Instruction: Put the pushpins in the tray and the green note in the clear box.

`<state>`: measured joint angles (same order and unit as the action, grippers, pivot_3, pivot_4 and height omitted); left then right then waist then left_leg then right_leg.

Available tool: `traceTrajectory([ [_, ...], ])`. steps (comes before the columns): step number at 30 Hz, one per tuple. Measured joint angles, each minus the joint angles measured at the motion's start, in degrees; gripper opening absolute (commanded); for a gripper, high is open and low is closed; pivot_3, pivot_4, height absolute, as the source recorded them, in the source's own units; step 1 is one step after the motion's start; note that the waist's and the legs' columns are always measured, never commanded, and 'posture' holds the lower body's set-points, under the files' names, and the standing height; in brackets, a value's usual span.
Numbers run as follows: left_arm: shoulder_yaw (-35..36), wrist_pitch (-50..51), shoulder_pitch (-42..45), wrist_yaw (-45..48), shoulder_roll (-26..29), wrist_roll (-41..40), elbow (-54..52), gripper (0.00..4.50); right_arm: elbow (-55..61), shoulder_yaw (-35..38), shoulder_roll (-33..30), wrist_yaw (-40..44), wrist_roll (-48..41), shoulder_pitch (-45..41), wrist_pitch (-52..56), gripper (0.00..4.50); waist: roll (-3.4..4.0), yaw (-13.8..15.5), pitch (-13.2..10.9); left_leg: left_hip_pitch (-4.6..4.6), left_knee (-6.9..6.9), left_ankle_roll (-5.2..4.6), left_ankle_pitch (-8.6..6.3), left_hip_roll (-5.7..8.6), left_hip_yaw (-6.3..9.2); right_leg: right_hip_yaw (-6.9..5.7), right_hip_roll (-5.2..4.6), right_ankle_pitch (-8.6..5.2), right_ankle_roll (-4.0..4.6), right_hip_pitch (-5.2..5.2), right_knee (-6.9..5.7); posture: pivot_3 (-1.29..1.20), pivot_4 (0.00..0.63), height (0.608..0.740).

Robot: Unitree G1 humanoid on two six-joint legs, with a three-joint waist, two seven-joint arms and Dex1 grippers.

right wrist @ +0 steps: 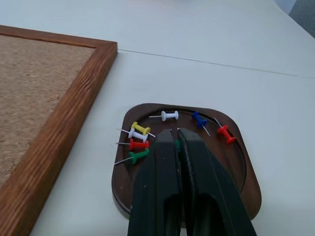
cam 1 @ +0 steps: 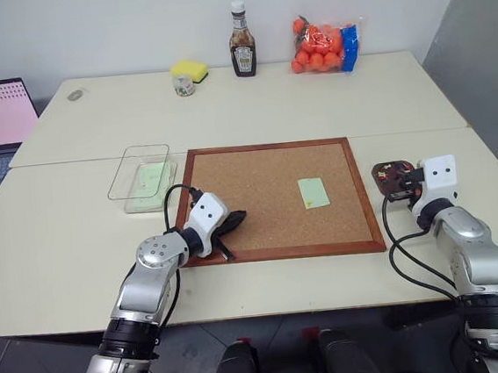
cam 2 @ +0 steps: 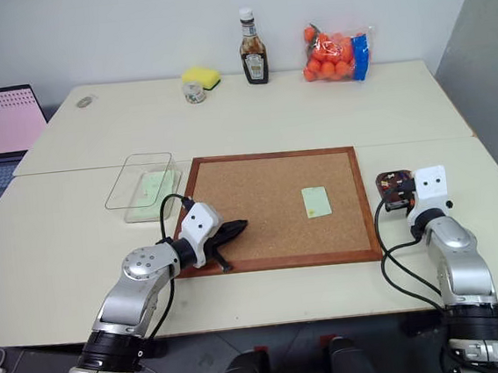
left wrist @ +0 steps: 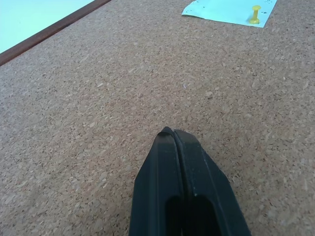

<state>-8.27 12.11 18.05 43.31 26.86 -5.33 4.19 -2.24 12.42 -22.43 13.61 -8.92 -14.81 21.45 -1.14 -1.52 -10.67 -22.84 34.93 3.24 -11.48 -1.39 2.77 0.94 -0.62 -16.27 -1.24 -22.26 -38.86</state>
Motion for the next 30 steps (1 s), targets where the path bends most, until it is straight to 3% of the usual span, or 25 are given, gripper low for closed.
traceTrajectory([
  [1,-0.03,-0.03,0.01,0.00,0.00,0.02,0.00,0.00,-0.58,0.00,-0.02,-0.01,0.00,-0.03,0.04,0.53,0.00,0.01,0.00,0.00,0.00,0.00,0.00,0.00,0.00,0.00,0.00,0.00,0.00,0.00,0.00,0.00,0.150,0.740],
  [8,-0.05,-0.03,0.01,0.03,0.08,0.10,0.00,0.00,-2.69,0.00,-0.34,-0.11,0.33,-0.21,-0.07,2.06,0.00,0.00,0.00,0.00,0.00,0.00,0.00,0.00,-0.01,0.00,0.00,0.00,0.00,0.00,0.00,0.00,0.150,0.740],
  [22,-0.11,-0.08,0.07,0.04,0.12,0.22,0.00,0.00,-2.25,0.42,-0.46,-0.17,0.51,-0.14,-0.19,2.06,0.01,-0.01,0.00,0.00,0.00,0.00,0.00,-0.01,0.00,0.00,0.00,0.00,0.00,0.00,0.00,0.00,0.150,0.740],
  [30,-0.14,-0.19,0.01,0.03,0.15,0.27,-0.01,0.00,12.96,4.20,0.41,3.07,-8.24,3.64,2.54,2.06,0.01,0.00,0.01,0.00,0.00,0.00,0.00,-0.05,0.03,-0.01,0.00,0.00,0.00,0.01,0.01,0.00,0.150,0.740],
])
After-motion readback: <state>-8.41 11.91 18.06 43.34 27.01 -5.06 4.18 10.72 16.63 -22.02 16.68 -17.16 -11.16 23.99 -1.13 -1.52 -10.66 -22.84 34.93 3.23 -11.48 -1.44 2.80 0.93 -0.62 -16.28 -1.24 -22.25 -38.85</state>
